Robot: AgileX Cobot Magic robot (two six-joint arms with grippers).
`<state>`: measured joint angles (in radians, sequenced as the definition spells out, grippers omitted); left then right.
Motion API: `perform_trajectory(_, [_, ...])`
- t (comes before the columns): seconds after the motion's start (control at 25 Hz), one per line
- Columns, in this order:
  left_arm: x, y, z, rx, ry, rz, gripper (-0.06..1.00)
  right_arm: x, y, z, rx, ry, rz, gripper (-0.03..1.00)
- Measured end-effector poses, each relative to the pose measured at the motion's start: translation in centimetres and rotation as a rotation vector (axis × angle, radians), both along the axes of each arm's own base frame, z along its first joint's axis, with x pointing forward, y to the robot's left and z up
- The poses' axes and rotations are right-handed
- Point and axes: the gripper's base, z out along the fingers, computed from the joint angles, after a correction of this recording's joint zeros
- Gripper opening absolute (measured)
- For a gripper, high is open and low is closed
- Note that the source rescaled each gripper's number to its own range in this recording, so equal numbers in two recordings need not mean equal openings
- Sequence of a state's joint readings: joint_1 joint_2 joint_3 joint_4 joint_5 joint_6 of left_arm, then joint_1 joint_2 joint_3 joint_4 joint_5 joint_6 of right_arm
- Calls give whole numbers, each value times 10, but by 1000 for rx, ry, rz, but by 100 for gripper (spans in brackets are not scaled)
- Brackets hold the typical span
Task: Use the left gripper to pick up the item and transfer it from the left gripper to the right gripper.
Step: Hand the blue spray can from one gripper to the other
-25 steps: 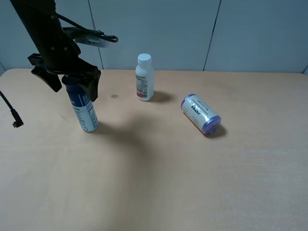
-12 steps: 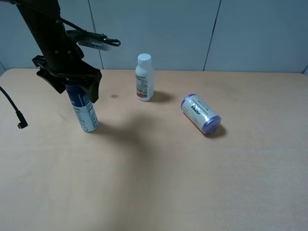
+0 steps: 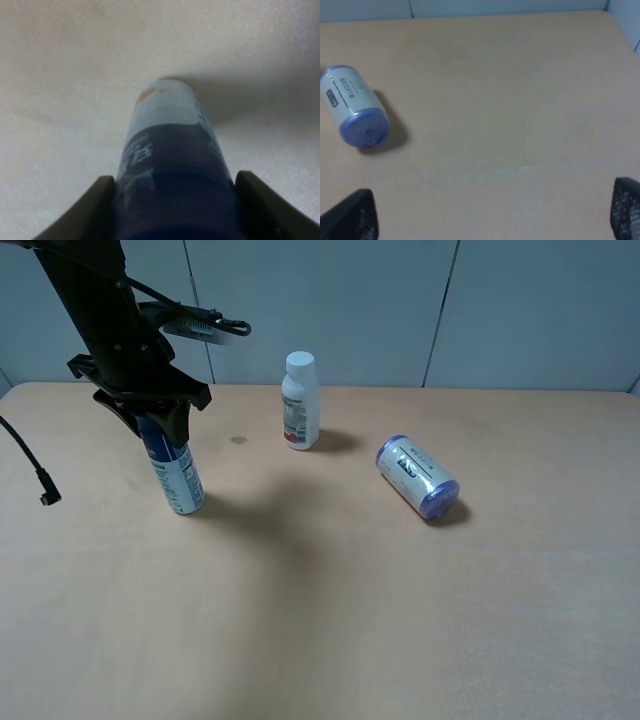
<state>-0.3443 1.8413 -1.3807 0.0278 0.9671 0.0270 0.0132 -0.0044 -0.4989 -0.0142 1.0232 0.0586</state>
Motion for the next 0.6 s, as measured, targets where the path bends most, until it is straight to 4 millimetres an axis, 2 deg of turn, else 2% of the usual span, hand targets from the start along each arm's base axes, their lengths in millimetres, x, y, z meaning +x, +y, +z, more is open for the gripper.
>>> perform_trajectory(0.24, [3, -1, 9, -6, -5, 0, 0, 0, 0, 0, 0, 0, 0, 100])
perform_trajectory(0.6, [8, -6, 64, -55, -55, 2, 0, 0, 0, 0, 2, 0, 1, 100])
